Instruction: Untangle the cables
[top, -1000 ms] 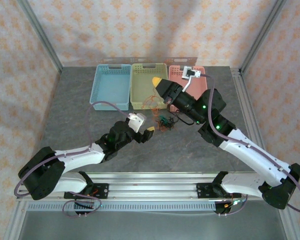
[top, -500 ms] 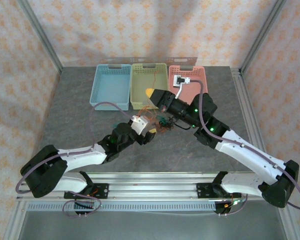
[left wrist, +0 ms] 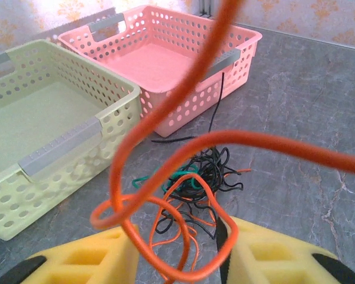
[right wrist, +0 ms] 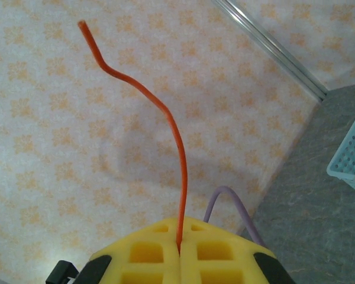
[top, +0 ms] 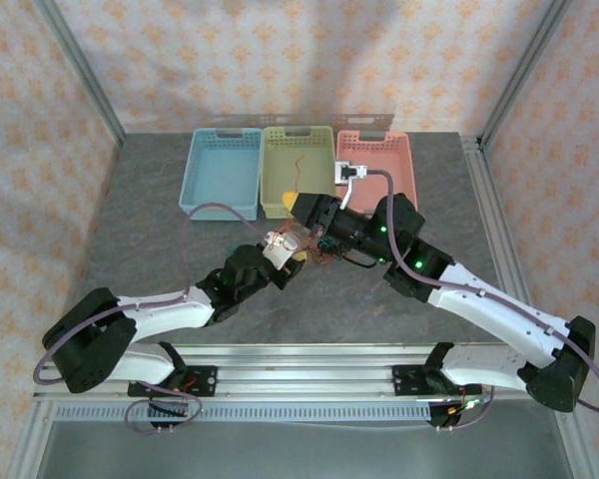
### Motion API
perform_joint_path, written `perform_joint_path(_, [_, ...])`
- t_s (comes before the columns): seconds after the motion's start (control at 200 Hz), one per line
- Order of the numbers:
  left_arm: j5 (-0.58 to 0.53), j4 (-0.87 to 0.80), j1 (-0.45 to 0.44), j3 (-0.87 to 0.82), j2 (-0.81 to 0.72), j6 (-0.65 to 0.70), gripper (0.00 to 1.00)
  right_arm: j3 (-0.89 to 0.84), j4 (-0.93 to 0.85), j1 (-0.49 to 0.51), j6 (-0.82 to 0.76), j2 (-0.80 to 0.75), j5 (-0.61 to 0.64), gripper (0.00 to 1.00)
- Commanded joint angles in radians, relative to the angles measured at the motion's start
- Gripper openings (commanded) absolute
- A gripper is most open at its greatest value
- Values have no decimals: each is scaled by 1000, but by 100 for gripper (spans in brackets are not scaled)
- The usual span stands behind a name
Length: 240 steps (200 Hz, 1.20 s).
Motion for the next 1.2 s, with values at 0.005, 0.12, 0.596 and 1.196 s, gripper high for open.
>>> perform_joint_path(0.005, [13,10,-8,18,-14,18,37,14,-23,3,-61,-47,29,0])
perform_joint_path(0.12, [10,9,-8,19,-12,17,42,34,-67,2,-103,-65,47,0])
perform_joint_path(0.596, [16,-40,-7,40,-16,29,4,38,-130,3,-187,-122,97,0])
perform_joint_path(1.196, [-238,-83,84,32,-63,-91,0,-60,-259,-39,-722,-371,815,0])
